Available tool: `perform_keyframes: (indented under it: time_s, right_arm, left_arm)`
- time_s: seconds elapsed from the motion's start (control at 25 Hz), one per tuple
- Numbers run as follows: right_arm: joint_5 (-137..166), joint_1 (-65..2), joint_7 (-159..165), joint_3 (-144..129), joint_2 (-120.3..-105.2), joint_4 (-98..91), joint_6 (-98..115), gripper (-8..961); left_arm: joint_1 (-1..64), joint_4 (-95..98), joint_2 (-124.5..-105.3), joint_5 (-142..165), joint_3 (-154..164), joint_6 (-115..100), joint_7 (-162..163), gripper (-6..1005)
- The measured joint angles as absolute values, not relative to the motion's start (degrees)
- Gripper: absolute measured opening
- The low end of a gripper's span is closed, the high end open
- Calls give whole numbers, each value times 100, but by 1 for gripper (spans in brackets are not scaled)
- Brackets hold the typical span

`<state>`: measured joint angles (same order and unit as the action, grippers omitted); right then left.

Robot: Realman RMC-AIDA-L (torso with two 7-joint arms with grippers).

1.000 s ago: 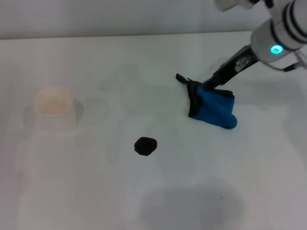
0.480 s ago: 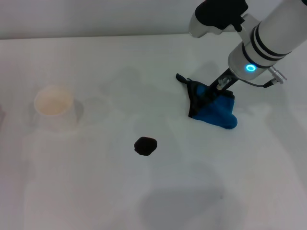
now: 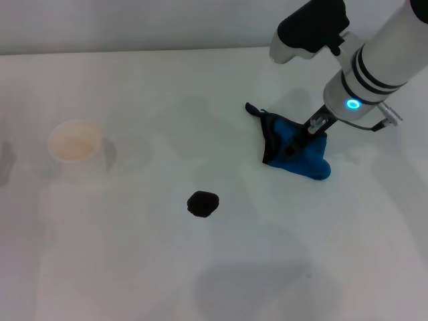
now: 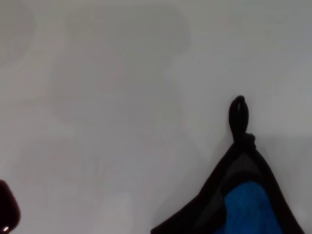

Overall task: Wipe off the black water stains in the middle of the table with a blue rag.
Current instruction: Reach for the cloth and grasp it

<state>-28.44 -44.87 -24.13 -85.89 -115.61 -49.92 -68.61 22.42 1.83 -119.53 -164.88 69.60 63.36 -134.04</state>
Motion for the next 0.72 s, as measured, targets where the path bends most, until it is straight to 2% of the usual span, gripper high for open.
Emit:
perform_keyframes:
  time_s: [0.24,0.72]
  right_arm:
    - [-2840,-4444,-2415,-8605,-11564,-4928,-6676,599]
    - [-2830,-4485,-2412,-8709,-11575,-4734,-6610,466]
  left_arm:
    - [2250,185,-11953,-16417,6961,6336,-13403,891]
    - [2211,168,-11953,-16297,6961,6364,-13403,891]
